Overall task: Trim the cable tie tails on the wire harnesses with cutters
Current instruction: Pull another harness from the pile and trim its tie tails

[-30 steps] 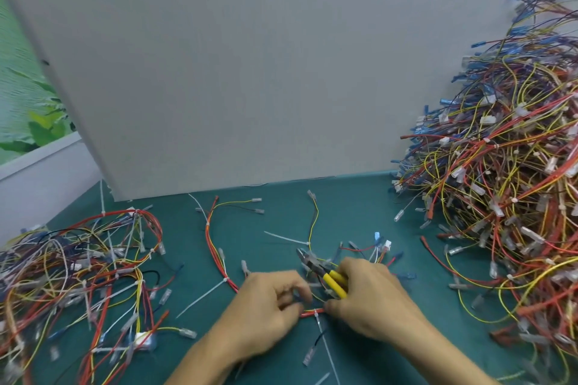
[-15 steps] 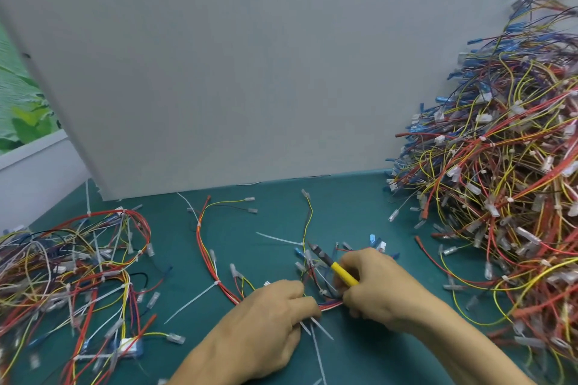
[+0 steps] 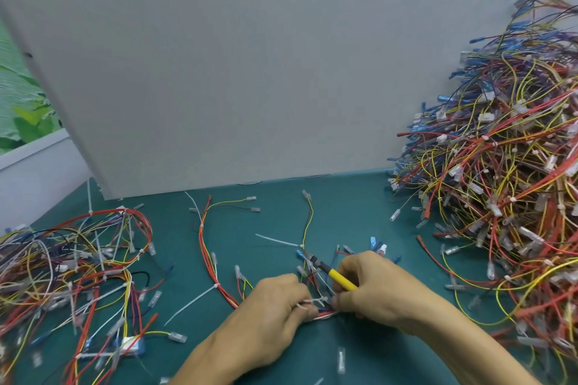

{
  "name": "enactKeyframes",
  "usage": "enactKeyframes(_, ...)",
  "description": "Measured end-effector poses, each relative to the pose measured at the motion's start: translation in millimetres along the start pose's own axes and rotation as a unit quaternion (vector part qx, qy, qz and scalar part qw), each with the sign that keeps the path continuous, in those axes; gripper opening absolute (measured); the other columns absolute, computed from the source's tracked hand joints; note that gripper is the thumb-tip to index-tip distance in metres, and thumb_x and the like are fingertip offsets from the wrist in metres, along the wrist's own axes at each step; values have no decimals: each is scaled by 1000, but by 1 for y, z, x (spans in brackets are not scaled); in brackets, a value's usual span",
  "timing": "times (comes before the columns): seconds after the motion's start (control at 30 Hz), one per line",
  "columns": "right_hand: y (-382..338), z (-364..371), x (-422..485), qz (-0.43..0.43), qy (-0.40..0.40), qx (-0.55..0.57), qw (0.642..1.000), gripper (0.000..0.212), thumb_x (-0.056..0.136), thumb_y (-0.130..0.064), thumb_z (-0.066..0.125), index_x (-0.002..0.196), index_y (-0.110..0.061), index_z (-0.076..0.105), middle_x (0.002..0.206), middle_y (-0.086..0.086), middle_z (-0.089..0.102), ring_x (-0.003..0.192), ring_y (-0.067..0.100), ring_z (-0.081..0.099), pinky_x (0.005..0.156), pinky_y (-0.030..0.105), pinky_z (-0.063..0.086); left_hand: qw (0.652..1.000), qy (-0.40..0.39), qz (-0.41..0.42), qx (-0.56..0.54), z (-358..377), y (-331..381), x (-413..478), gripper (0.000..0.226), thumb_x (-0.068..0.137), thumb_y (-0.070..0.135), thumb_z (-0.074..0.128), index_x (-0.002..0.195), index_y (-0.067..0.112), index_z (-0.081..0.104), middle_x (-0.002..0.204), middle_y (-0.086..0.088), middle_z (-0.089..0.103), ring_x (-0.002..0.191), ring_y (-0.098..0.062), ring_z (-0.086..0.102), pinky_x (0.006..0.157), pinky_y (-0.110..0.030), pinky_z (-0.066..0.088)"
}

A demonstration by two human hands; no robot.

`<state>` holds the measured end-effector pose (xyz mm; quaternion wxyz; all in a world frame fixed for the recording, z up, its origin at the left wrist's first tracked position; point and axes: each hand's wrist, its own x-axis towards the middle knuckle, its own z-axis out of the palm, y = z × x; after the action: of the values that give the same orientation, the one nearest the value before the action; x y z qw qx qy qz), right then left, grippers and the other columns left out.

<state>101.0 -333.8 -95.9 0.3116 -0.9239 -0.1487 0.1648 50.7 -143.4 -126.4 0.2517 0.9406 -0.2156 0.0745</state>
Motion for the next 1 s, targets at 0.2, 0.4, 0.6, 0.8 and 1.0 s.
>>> enactKeyframes(0.2, -3, -13, -8, -34, 26, -102, 994, 26, 75, -41, 66, 77, -17, 54, 74, -3, 56, 71, 15, 49, 62, 32, 42, 997, -28, -56, -52, -4, 0, 3, 20, 97, 28, 51, 81, 18, 59, 85, 4, 54, 82, -8, 50, 77, -21, 41)
enactKeyframes(0.4, 2, -41, -19, -82, 12, -276, 958, 12, 81, -31, 53, 87, -21, 56, 82, 0, 55, 83, 25, 54, 68, 32, 45, 989, -41, -88, -114, -13, -3, 5, 26, 99, 27, 48, 76, 31, 58, 87, -1, 57, 82, -7, 52, 80, -23, 41)
enactKeyframes(0.6, 6, -39, -19, -114, -16, -315, 942, 29, 78, -21, 52, 104, -28, 62, 92, -4, 58, 88, 21, 55, 69, 30, 47, 989, -19, -85, -117, -12, -5, 3, 25, 100, 25, 46, 75, 19, 49, 76, 8, 46, 70, -2, 42, 67, -17, 35)
enactKeyframes(0.8, 4, -26, -13, -178, 13, -352, 919, 24, 80, -20, 51, 102, -28, 56, 101, -8, 53, 96, 21, 54, 68, 30, 40, 989, -7, -79, -121, -11, -6, 3, 25, 99, 23, 47, 76, 15, 50, 73, 9, 46, 68, -3, 41, 64, -16, 34)
enactKeyframes(1.0, 6, -23, -11, -209, 35, -376, 902, 19, 83, -17, 51, 99, -27, 53, 92, -10, 43, 94, 21, 52, 64, 29, 32, 989, -4, -80, -121, -10, -7, 3, 25, 99, 24, 48, 77, 12, 51, 74, 7, 47, 67, -2, 41, 65, -17, 34)
